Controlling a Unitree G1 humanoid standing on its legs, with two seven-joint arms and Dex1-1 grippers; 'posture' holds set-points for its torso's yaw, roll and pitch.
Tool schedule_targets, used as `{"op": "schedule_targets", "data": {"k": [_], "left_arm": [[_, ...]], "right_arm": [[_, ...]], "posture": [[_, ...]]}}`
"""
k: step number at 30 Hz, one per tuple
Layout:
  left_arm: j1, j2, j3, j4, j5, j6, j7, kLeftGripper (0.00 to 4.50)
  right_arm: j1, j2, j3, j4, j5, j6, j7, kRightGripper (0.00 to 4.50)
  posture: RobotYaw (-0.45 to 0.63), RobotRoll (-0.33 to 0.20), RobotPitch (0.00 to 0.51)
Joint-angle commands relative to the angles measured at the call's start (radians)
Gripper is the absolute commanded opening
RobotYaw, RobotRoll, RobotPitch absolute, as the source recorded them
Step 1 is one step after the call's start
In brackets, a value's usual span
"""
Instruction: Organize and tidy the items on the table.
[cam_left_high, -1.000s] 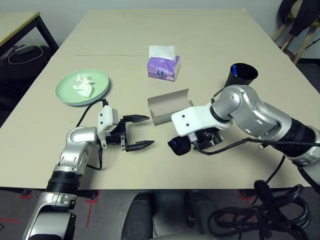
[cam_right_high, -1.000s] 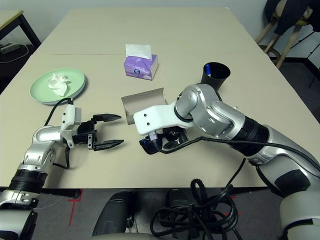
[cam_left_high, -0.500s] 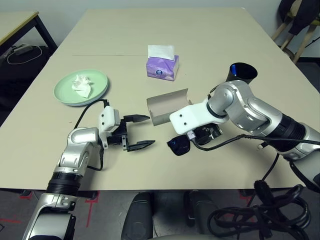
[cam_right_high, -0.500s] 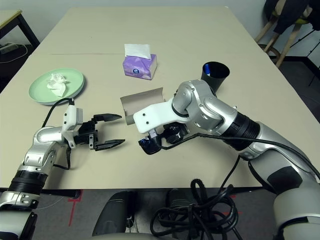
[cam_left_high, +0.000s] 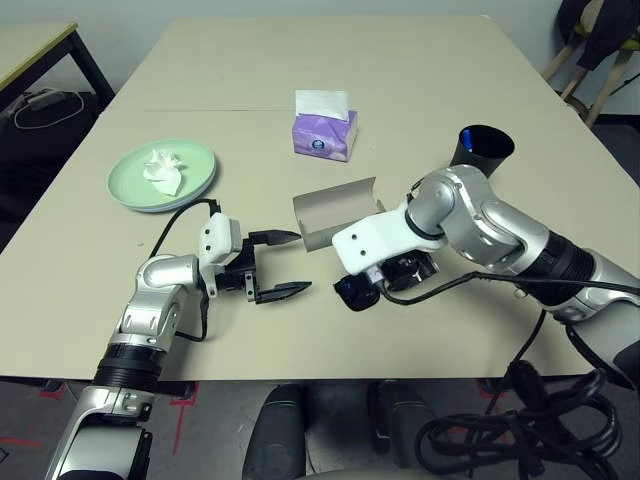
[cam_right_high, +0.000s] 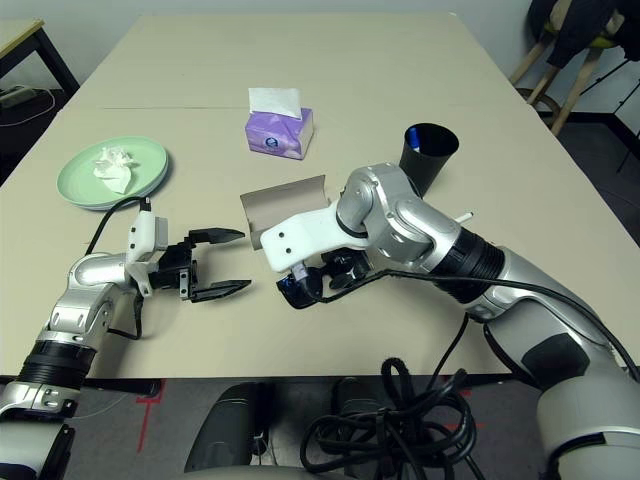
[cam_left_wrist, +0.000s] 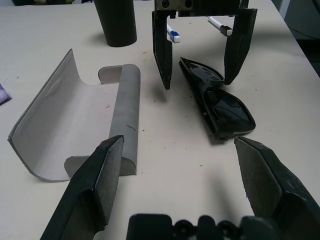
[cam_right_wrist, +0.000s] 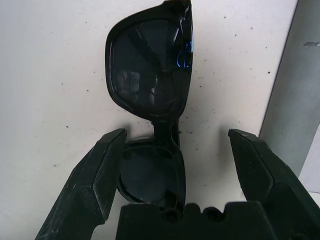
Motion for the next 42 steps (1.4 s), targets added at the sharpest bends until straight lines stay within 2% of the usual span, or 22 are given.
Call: {"op": "schedule_targets", "data": {"k": [1, 3, 6, 13, 14, 24, 33, 37, 42], "left_arm": [[0.005, 0.010, -0.008, -0.017, 0.010, -0.006, 0.001, 4.47], [0.006, 0.011, -0.008, -0.020, 0.009, -0.005, 0.003, 4.49], [0.006, 0.011, -0.007, -0.021, 0.009, -0.004, 0.005, 4.50], [0.007, 0.009, -0.008, -0.019, 0.010, -0.005, 0.014, 4.50], [0.006, 0.009, -0.008, -0.017, 0.010, -0.006, 0.015, 4.50], [-0.003, 0.007, -0.006, -0.013, 0.008, -0.003, 0.026, 4.50], [-0.018, -0.001, 0.015, -0.004, -0.002, -0.001, 0.078, 4.50], [-0.022, 0.002, 0.023, -0.002, 0.006, -0.001, 0.104, 4.50], [-0.026, 0.008, 0.030, 0.000, 0.013, -0.002, 0.125, 4.50]], "right_arm": [[0.015, 0.005, -0.004, 0.016, -0.006, -0.012, 0.002, 4.50], [0.016, 0.007, -0.005, 0.017, -0.007, -0.014, 0.003, 4.32], [0.019, 0.010, -0.006, 0.015, -0.006, -0.016, 0.004, 3.56], [0.022, 0.018, -0.012, 0.004, -0.002, -0.017, 0.008, 0.74], [0.022, 0.019, -0.013, 0.005, -0.002, -0.019, 0.008, 0.48], [-0.002, 0.001, -0.051, -0.023, 0.016, -0.039, 0.031, 0.42], [-0.097, -0.017, -0.162, -0.025, 0.080, -0.057, 0.048, 0.42], [-0.139, 0.022, -0.173, 0.048, 0.066, -0.078, 0.004, 0.42], [-0.200, 0.098, -0.150, 0.228, 0.018, -0.158, -0.093, 0.42]], "posture": [[0.14, 0.000, 0.149], [0.14, 0.000, 0.149], [0.14, 0.000, 0.148], [0.14, 0.000, 0.144], [0.14, 0.000, 0.142], [0.14, 0.000, 0.136], [0.13, 0.000, 0.108], [0.14, 0.000, 0.104], [0.15, 0.000, 0.104]]}}
